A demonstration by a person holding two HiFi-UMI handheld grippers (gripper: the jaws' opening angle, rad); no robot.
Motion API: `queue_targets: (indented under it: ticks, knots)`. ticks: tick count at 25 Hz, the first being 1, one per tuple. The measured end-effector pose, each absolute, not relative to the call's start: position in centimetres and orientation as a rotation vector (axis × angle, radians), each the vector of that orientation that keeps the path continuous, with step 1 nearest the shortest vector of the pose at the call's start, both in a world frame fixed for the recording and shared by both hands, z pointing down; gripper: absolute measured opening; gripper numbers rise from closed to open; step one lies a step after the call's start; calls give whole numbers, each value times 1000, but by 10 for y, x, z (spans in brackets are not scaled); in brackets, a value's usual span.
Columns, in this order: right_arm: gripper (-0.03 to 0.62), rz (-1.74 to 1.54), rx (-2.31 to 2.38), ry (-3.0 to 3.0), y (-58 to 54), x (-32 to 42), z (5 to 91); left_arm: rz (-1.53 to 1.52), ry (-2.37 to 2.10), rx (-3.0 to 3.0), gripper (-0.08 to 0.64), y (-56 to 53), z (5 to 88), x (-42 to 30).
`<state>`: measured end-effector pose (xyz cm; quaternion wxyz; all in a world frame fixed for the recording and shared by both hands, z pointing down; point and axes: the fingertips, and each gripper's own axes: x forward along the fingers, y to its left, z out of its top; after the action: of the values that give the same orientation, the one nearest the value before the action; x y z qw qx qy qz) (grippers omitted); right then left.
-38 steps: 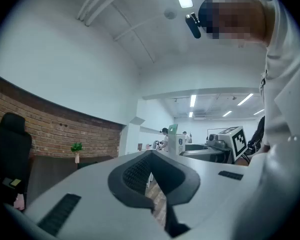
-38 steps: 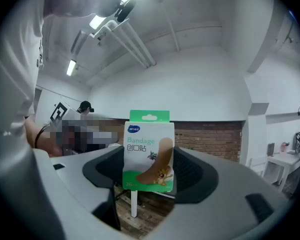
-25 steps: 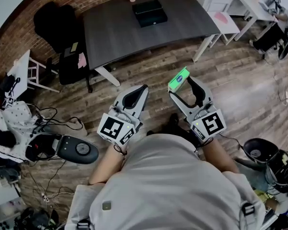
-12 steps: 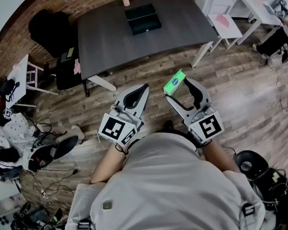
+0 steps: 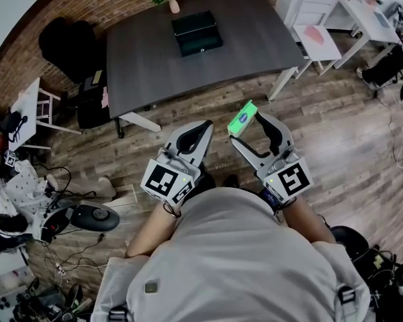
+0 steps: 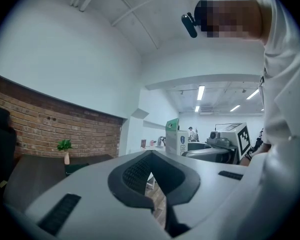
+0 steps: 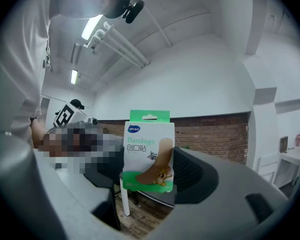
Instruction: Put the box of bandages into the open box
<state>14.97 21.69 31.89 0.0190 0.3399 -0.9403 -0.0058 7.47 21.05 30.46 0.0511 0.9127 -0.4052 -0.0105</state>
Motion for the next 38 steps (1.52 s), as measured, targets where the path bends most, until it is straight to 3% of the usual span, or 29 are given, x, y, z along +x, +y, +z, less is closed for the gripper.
queue_targets:
  ticks: [6, 15, 31, 38]
  knots:
    - [301, -3, 1020, -2893, 133, 106, 327, -53, -1197, 2722, 15, 122, 315, 31]
    - [301, 31, 1101, -2889, 118, 109, 334, -71, -1138, 2783, 15, 102, 316, 34]
    - [301, 117, 1184, -2802, -85, -24, 315, -106, -1054, 2709, 15, -95, 307, -114]
    - [301, 94, 1156, -2775, -95, -63, 324, -121, -1065, 2703, 15, -107, 323, -156]
